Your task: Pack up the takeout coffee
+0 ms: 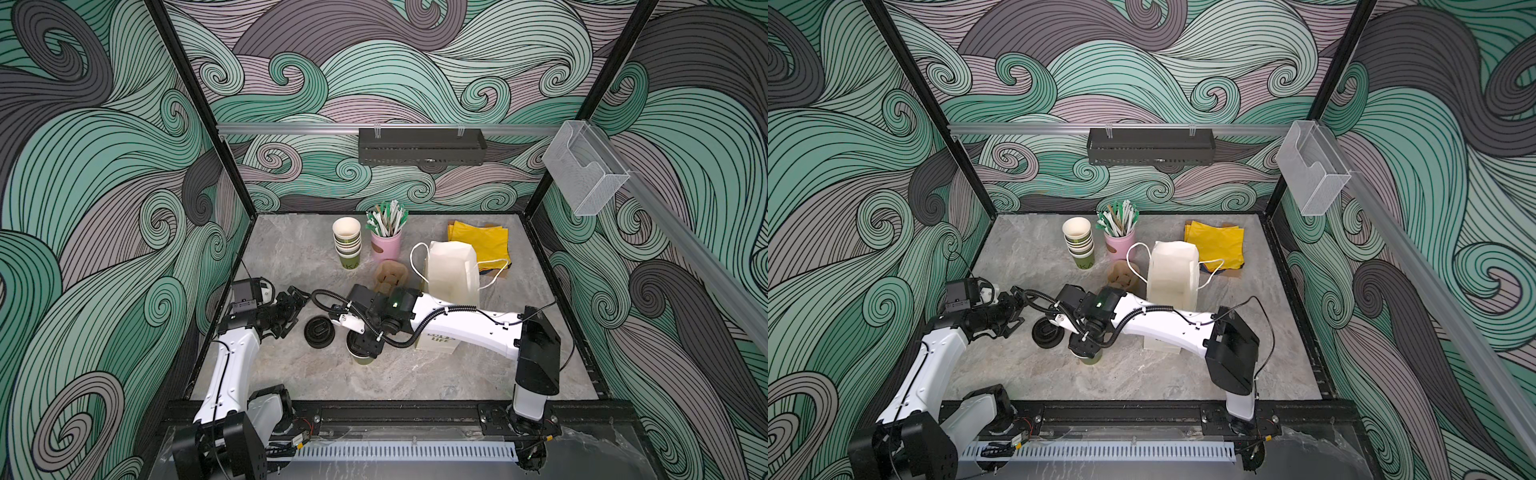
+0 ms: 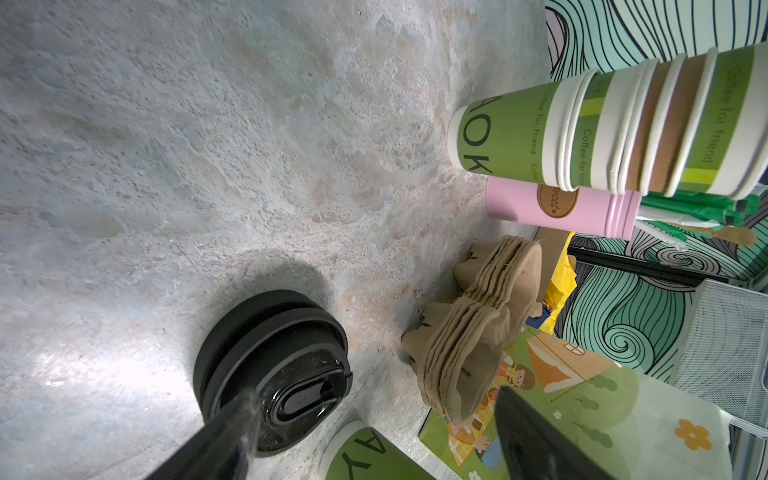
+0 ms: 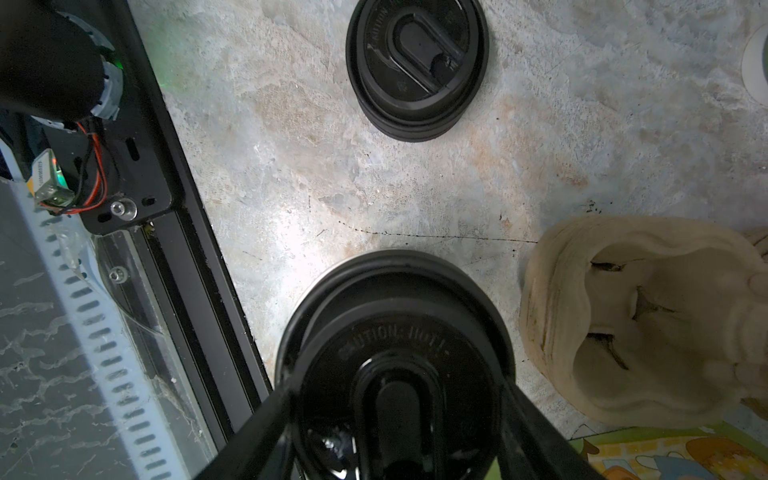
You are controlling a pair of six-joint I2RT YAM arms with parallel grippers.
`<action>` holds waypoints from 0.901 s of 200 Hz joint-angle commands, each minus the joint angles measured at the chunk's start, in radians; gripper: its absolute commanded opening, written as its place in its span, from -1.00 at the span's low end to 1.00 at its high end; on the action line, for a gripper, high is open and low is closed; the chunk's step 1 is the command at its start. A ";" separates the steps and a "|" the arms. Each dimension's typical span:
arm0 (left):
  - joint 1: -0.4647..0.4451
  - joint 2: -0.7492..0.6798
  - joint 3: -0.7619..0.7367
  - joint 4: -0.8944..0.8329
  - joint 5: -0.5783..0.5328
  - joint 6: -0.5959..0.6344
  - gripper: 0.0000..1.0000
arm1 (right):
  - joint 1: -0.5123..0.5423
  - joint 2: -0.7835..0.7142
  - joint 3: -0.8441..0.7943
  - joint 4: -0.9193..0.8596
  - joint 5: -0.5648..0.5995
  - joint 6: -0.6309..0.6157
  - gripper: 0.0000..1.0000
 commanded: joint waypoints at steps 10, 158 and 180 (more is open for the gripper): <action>-0.006 -0.006 0.008 -0.010 0.003 0.015 0.82 | 0.005 0.008 -0.005 -0.010 0.000 -0.006 0.37; -0.019 -0.018 0.008 -0.020 0.006 0.023 0.82 | 0.020 -0.068 -0.041 0.039 0.057 0.014 0.38; -0.020 -0.020 0.010 -0.023 0.006 0.024 0.82 | 0.023 -0.079 -0.033 0.021 0.047 0.015 0.38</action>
